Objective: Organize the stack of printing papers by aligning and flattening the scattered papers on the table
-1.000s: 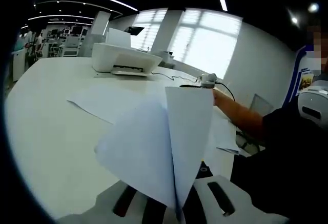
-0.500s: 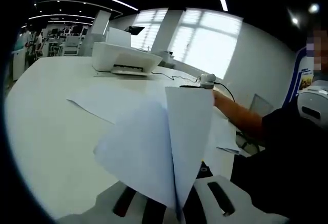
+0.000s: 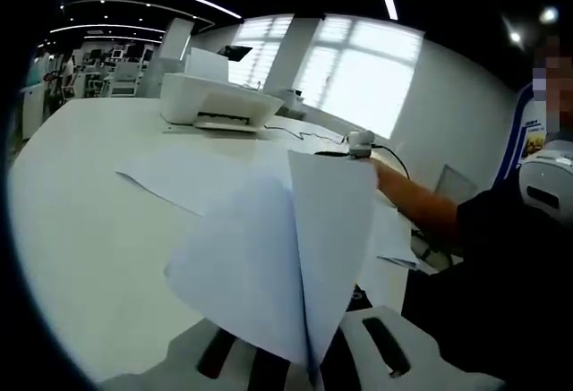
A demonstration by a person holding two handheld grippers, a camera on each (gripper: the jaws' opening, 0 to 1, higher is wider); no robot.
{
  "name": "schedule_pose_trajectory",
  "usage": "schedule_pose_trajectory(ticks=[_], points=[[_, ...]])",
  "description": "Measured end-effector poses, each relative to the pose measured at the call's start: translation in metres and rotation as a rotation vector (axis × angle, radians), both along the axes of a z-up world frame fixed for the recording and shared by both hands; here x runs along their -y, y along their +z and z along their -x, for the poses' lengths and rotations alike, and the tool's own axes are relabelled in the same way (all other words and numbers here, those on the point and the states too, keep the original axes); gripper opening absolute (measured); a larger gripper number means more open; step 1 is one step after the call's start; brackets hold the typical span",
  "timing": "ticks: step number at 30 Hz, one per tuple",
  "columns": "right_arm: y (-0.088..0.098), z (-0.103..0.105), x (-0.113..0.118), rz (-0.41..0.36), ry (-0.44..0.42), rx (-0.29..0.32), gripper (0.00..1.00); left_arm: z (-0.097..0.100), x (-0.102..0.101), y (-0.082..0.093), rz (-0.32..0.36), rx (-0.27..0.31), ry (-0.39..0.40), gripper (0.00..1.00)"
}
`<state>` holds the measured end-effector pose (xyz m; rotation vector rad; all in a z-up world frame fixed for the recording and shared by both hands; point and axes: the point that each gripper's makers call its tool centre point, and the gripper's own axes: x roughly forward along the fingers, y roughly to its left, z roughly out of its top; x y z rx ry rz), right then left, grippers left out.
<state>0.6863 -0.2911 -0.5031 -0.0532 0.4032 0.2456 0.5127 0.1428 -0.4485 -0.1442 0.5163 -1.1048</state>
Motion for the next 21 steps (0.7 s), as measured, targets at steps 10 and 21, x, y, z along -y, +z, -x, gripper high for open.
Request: schedule_pose_trajectory(ticks=[10, 21], points=[[-0.0060, -0.0003, 0.0028, -0.003, -0.038, -0.018, 0.78, 0.0000, -0.0010, -0.0022, 0.006, -0.005, 0.001, 0.07], [-0.0047, -0.0019, -0.0032, -0.006, -0.026, -0.003, 0.69, 0.0019, -0.0005, -0.0039, 0.008, -0.008, -0.002, 0.07]])
